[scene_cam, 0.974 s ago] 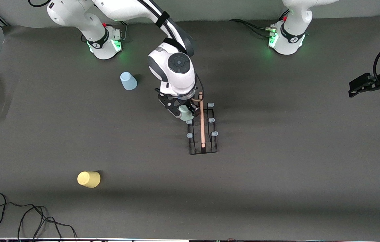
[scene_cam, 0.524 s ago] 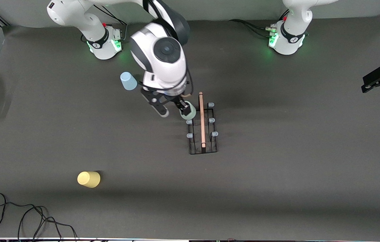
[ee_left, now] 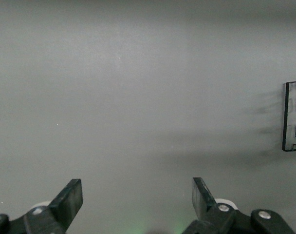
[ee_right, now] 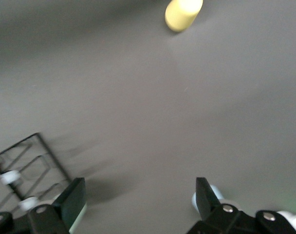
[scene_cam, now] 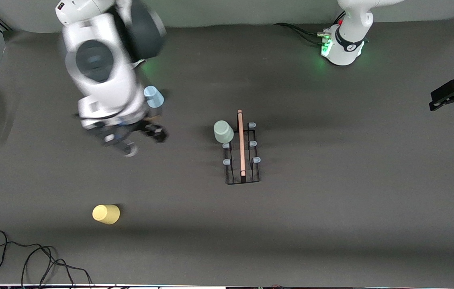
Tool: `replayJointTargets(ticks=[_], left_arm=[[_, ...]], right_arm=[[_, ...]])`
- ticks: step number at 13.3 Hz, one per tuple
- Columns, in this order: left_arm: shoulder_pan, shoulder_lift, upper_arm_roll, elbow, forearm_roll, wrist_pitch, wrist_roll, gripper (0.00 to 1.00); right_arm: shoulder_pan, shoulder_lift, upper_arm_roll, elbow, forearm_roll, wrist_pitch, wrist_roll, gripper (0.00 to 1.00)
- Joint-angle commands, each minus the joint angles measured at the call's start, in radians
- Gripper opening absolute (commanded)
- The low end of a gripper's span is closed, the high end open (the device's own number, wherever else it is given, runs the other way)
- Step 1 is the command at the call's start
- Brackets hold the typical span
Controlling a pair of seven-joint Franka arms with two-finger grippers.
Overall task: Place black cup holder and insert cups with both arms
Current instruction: 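Release the green cup and move the right gripper toward the yellow cup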
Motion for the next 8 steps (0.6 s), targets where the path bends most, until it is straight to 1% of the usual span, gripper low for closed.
replayJointTargets(ticks=[1, 2, 4, 5, 6, 8], left_arm=[[0.0, 0.006, 0.001, -0.005, 0.012, -0.007, -0.02, 1.0], [0.006, 0.007, 0.004, -0.013, 0.012, 0.002, -0.02, 1.0], [0.009, 0.006, 0.01, -0.014, 0.012, 0.002, -0.026, 1.0], [0.009, 0.006, 0.009, -0.016, 0.013, -0.002, -0.028, 1.0], [0.0, 0.007, 0.007, -0.021, 0.012, -0.001, -0.038, 1.0], [-0.002, 0.012, 0.002, -0.021, 0.01, -0.014, -0.063, 1.0]], right_arm=[[-0.06, -0.004, -0.09, -0.001, 0.006, -0.004, -0.354, 1.0], [-0.121, 0.0, -0.093, 0.001, 0.009, 0.007, -0.474, 1.0], [-0.247, 0.019, -0.091, -0.004, 0.098, 0.071, -0.713, 1.0], [-0.291, 0.049, -0.091, -0.004, 0.138, 0.094, -0.798, 1.0], [-0.311, 0.074, -0.09, -0.013, 0.164, 0.14, -0.841, 1.0], [-0.318, 0.13, -0.09, -0.047, 0.192, 0.278, -0.878, 1.0]])
